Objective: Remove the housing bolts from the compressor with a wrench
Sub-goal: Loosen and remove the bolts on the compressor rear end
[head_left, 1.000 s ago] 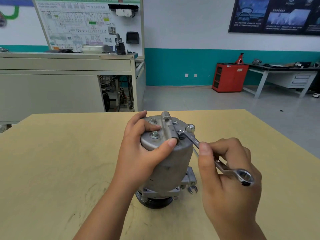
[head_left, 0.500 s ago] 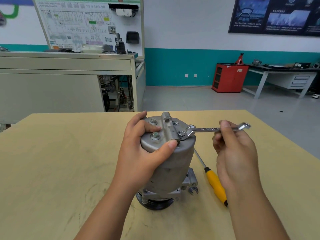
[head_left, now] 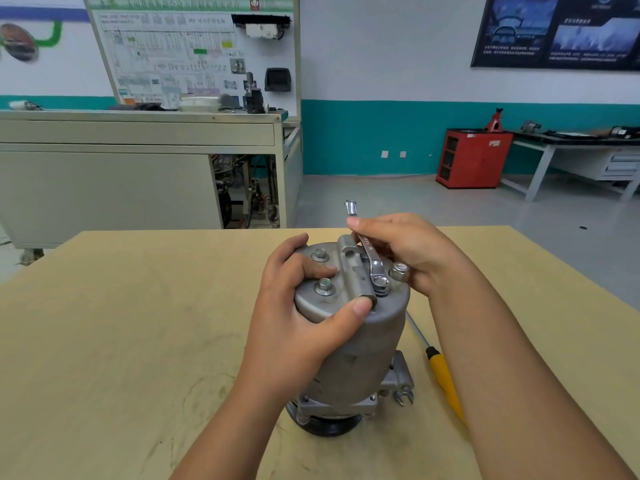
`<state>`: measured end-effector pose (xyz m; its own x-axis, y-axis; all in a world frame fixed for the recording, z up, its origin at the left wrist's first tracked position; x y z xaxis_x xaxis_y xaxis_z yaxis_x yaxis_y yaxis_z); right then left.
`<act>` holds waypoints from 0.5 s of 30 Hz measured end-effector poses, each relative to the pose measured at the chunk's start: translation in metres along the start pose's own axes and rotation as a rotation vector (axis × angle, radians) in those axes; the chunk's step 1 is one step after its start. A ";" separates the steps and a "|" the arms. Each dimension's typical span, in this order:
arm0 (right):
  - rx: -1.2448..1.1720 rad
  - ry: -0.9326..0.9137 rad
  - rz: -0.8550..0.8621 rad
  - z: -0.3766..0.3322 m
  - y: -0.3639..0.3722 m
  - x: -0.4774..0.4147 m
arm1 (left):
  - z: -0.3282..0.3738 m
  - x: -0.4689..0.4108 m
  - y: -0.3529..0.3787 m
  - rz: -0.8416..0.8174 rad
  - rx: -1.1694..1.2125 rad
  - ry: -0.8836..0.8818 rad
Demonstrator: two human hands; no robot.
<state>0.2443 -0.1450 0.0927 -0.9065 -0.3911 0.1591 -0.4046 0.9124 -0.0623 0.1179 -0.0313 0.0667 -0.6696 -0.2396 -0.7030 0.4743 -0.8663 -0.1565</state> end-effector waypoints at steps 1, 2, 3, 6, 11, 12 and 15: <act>-0.036 -0.010 0.017 -0.001 -0.001 -0.001 | 0.000 0.000 0.000 0.001 0.002 -0.001; -0.091 -0.026 0.028 -0.003 -0.002 -0.003 | 0.000 0.001 0.000 0.002 0.003 -0.002; -0.149 -0.044 0.028 -0.004 -0.004 -0.003 | 0.000 0.001 0.000 0.002 0.004 -0.005; -0.290 -0.047 0.021 -0.003 -0.008 -0.001 | 0.000 0.001 0.000 -0.004 0.001 -0.017; -0.616 0.033 0.029 0.009 -0.013 0.003 | 0.002 -0.001 0.003 -0.011 -0.013 -0.022; -0.690 0.038 0.033 0.009 -0.016 0.003 | 0.002 -0.001 0.003 -0.011 -0.014 -0.022; -0.847 0.020 0.147 0.010 -0.033 0.009 | 0.002 0.000 0.002 -0.013 -0.010 -0.023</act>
<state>0.2483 -0.1796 0.0865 -0.9370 -0.2672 0.2250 -0.0496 0.7393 0.6715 0.1176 -0.0343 0.0681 -0.6886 -0.2390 -0.6847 0.4716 -0.8648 -0.1724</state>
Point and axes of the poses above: each hand's wrist, its own x-axis away from the middle knuckle, its own y-axis out of the palm, z = x × y, the point moved 5 cm from there along -x, towards the middle knuckle, and after that the axes turned 10 degrees about y, right-handed, at the moved point
